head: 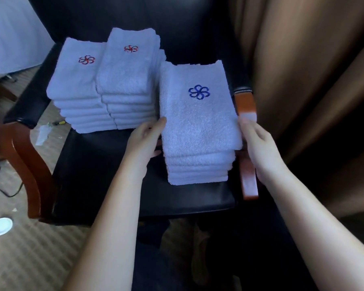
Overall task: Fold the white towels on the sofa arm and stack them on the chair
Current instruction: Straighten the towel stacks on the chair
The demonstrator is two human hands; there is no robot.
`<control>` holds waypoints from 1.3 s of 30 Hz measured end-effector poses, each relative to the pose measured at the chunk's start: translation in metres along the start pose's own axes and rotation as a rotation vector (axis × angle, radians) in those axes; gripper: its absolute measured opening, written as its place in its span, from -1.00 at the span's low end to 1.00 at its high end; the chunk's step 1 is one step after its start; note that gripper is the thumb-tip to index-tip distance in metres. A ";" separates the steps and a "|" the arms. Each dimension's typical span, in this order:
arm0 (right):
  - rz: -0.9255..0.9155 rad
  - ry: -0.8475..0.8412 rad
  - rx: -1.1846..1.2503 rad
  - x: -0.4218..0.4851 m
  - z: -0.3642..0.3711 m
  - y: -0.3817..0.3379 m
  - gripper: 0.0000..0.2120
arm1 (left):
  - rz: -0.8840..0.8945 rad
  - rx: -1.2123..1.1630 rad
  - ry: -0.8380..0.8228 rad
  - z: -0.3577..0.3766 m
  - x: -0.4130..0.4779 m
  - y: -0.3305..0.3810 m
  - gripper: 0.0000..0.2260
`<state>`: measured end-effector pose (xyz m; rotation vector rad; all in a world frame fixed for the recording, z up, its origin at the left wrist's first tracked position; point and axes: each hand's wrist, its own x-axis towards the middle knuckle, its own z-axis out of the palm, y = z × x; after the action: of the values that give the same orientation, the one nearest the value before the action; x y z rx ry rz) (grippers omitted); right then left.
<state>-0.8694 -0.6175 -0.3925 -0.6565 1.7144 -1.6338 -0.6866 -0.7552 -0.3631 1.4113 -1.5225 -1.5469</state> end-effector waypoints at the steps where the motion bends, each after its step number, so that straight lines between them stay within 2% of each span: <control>1: -0.038 0.025 -0.088 0.003 0.002 0.003 -0.81 | 0.024 0.019 0.009 0.004 0.000 0.002 -0.74; 4: -0.072 0.036 -0.263 0.005 0.010 0.009 -0.86 | 0.028 0.063 0.024 0.007 0.002 -0.005 -0.79; 8: -0.080 -0.020 -0.313 0.006 0.010 0.003 -0.88 | 0.012 0.093 0.035 -0.004 0.002 -0.008 -0.82; 13: -0.185 0.077 -0.477 0.037 0.013 -0.032 -0.81 | 0.177 0.122 0.091 -0.008 0.028 0.026 -0.78; 17: -0.205 0.134 -0.756 0.064 0.022 -0.053 -0.72 | 0.271 0.270 0.134 0.012 0.051 0.058 -0.93; 20: -0.193 0.154 -0.900 0.081 0.025 -0.060 -0.66 | 0.290 0.364 0.163 0.022 0.068 0.064 -0.79; 23: -0.211 0.140 -1.009 0.089 0.027 -0.061 -0.73 | 0.290 0.438 0.138 0.025 0.081 0.061 -0.77; 26: -0.218 0.143 -0.982 0.092 0.025 -0.059 -0.77 | 0.289 0.343 0.169 0.028 0.086 0.063 -0.89; 29: -0.216 0.147 -0.996 0.092 0.024 -0.056 -0.77 | 0.125 0.056 0.122 0.026 0.084 0.063 -0.97; 32: -0.235 0.149 -1.062 0.088 0.027 -0.057 -0.74 | 0.053 0.094 0.129 0.021 0.089 0.051 -0.83; 34: -0.249 0.167 -1.117 0.084 0.027 -0.060 -0.71 | 0.158 0.201 0.197 0.018 0.091 0.048 -0.75; 36: -0.353 0.218 -1.202 0.081 0.028 -0.066 -0.76 | 0.423 0.429 0.235 0.018 0.088 0.053 -0.70; 38: -0.490 0.230 -1.193 0.085 0.032 -0.070 -0.75 | 0.669 0.632 0.183 0.023 0.086 0.061 -0.66; 39: -0.534 0.183 -1.167 0.090 0.035 -0.069 -0.74 | 0.708 0.706 0.121 0.028 0.086 0.063 -0.65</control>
<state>-0.9074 -0.7144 -0.3345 -1.6338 2.7523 -0.8190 -0.7560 -0.8364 -0.3344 1.0493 -2.2738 -0.5053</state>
